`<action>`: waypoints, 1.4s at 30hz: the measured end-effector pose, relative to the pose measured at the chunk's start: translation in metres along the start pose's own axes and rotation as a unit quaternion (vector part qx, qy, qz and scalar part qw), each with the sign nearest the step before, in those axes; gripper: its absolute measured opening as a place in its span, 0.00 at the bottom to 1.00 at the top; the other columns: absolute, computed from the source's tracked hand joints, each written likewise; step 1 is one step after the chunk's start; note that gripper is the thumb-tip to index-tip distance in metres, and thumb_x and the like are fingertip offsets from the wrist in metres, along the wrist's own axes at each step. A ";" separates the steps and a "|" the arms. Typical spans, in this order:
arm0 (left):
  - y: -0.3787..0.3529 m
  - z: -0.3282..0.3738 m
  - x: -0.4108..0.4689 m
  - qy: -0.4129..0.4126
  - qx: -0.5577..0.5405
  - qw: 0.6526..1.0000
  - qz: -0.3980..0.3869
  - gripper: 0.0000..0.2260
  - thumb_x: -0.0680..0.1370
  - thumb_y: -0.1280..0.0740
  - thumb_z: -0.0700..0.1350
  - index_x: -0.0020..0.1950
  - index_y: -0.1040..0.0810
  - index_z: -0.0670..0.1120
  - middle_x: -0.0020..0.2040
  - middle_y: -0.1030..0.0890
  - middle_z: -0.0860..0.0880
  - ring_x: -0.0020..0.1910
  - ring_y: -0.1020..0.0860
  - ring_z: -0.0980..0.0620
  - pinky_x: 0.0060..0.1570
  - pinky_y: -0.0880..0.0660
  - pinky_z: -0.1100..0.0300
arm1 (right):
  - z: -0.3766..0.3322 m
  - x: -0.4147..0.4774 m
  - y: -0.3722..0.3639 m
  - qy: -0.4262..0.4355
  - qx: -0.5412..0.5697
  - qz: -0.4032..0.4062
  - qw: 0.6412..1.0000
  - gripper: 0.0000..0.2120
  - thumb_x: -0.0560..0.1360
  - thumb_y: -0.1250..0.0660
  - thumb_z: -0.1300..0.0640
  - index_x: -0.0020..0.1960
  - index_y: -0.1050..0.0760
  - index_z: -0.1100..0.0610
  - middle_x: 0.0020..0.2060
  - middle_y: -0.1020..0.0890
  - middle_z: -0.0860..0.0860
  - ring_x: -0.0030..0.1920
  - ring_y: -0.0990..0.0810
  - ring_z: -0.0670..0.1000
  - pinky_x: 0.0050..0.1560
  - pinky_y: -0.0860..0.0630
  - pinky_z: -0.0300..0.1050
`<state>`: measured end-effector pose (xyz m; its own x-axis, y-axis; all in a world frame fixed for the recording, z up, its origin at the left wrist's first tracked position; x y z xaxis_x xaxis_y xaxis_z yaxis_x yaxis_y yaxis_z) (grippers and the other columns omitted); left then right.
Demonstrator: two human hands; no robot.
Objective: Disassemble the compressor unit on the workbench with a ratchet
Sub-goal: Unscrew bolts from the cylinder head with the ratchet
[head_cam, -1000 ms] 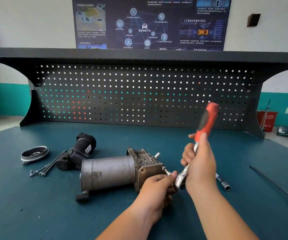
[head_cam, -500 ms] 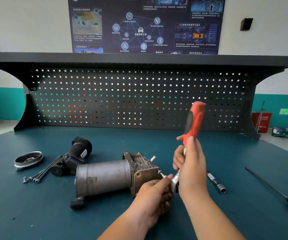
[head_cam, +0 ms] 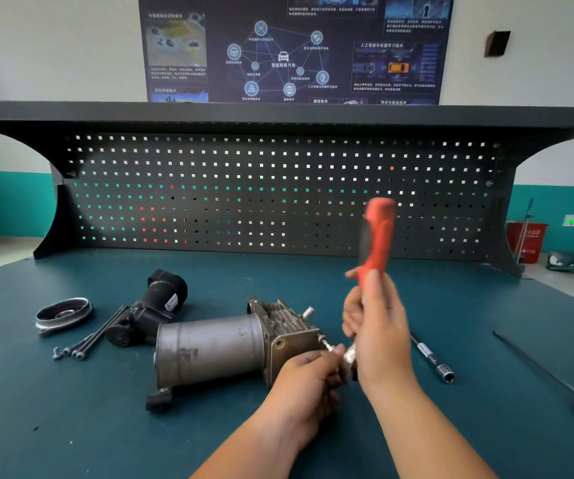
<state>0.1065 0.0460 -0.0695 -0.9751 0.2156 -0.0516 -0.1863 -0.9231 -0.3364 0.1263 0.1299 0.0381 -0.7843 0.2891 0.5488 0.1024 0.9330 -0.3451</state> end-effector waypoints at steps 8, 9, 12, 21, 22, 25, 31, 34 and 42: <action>0.000 -0.001 0.000 0.023 -0.037 0.999 0.012 0.19 0.77 0.33 0.44 0.25 0.19 0.47 0.27 0.25 0.52 0.25 0.30 0.59 0.23 0.37 0.68 | 0.068 -0.006 0.061 -0.277 0.271 0.300 0.872 0.18 0.79 0.43 0.42 0.37 0.33 0.53 0.17 0.40 0.44 0.16 0.43 0.44 0.20 0.44 0.29; 0.000 -0.001 -0.001 0.030 -0.038 0.999 0.016 0.17 0.76 0.33 0.44 0.26 0.20 0.46 0.28 0.26 0.51 0.25 0.30 0.58 0.22 0.37 0.68 | 0.065 -0.004 0.059 -0.261 0.257 0.289 0.884 0.17 0.79 0.43 0.43 0.38 0.32 0.52 0.17 0.40 0.44 0.16 0.43 0.44 0.20 0.44 0.29; 0.002 -0.002 -0.004 0.046 -0.035 0.998 0.029 0.15 0.75 0.31 0.46 0.28 0.27 0.48 0.26 0.29 0.52 0.23 0.32 0.57 0.22 0.37 0.68 | 0.040 0.006 0.047 -0.164 0.175 0.221 0.945 0.13 0.79 0.45 0.47 0.40 0.31 0.52 0.19 0.40 0.43 0.19 0.42 0.44 0.20 0.42 0.34; 0.000 0.004 -0.005 -0.003 0.006 1.000 0.002 0.10 0.77 0.37 0.41 0.36 0.24 0.45 0.28 0.24 0.51 0.29 0.26 0.53 0.30 0.32 0.61 | -0.016 -0.034 -0.052 0.179 -0.183 -0.282 0.925 0.05 0.73 0.39 0.45 0.47 0.26 0.43 0.30 0.28 0.42 0.31 0.31 0.42 0.34 0.35 0.38; 0.001 0.006 -0.005 -0.011 0.014 1.000 0.004 0.12 0.79 0.39 0.42 0.36 0.23 0.46 0.28 0.22 0.53 0.30 0.23 0.55 0.31 0.29 0.62 | -0.016 -0.037 -0.056 0.191 -0.204 -0.302 0.911 0.04 0.73 0.39 0.45 0.47 0.27 0.41 0.31 0.27 0.43 0.32 0.30 0.43 0.36 0.33 0.39; 0.000 0.007 -0.004 -0.016 0.014 1.000 0.007 0.08 0.74 0.36 0.41 0.36 0.21 0.44 0.34 0.25 0.43 0.33 0.27 0.49 0.34 0.34 0.58 | -0.019 -0.033 -0.050 0.169 -0.146 -0.274 0.936 0.06 0.73 0.39 0.46 0.46 0.26 0.47 0.30 0.27 0.41 0.31 0.30 0.40 0.35 0.35 0.34; 0.004 -0.002 0.002 0.019 -0.014 0.999 0.022 0.21 0.78 0.34 0.42 0.23 0.24 0.46 0.23 0.30 0.52 0.20 0.34 0.60 0.22 0.36 0.70 | 0.017 0.004 0.025 -0.065 0.103 0.096 0.988 0.12 0.79 0.43 0.49 0.41 0.29 0.53 0.21 0.38 0.43 0.22 0.42 0.43 0.25 0.42 0.37; 0.003 -0.004 0.004 0.020 -0.030 0.999 0.021 0.20 0.78 0.34 0.43 0.25 0.19 0.47 0.24 0.29 0.53 0.21 0.32 0.61 0.23 0.35 0.69 | 0.062 -0.004 0.057 -0.247 0.260 0.272 0.893 0.16 0.79 0.44 0.44 0.37 0.33 0.52 0.18 0.41 0.44 0.18 0.44 0.44 0.22 0.45 0.35; 0.004 -0.004 0.003 0.030 -0.047 0.998 0.015 0.15 0.75 0.32 0.45 0.29 0.28 0.48 0.25 0.31 0.52 0.22 0.33 0.57 0.23 0.35 0.67 | 0.012 0.006 0.024 -0.040 0.118 0.094 0.988 0.12 0.78 0.44 0.49 0.41 0.30 0.53 0.21 0.38 0.43 0.22 0.42 0.43 0.26 0.41 0.38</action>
<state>0.1036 0.0444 -0.0750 -0.9706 0.2100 -0.1174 -0.1429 -0.8956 -0.4212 0.1168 0.1520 0.0238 -0.8121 0.4251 0.3997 0.1119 0.7858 -0.6083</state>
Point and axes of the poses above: each hand's wrist, its own x-axis towards the middle knuckle, its own y-axis out of the back of the hand, z = x × y, the point moved 9 cm from there along x, towards the middle knuckle
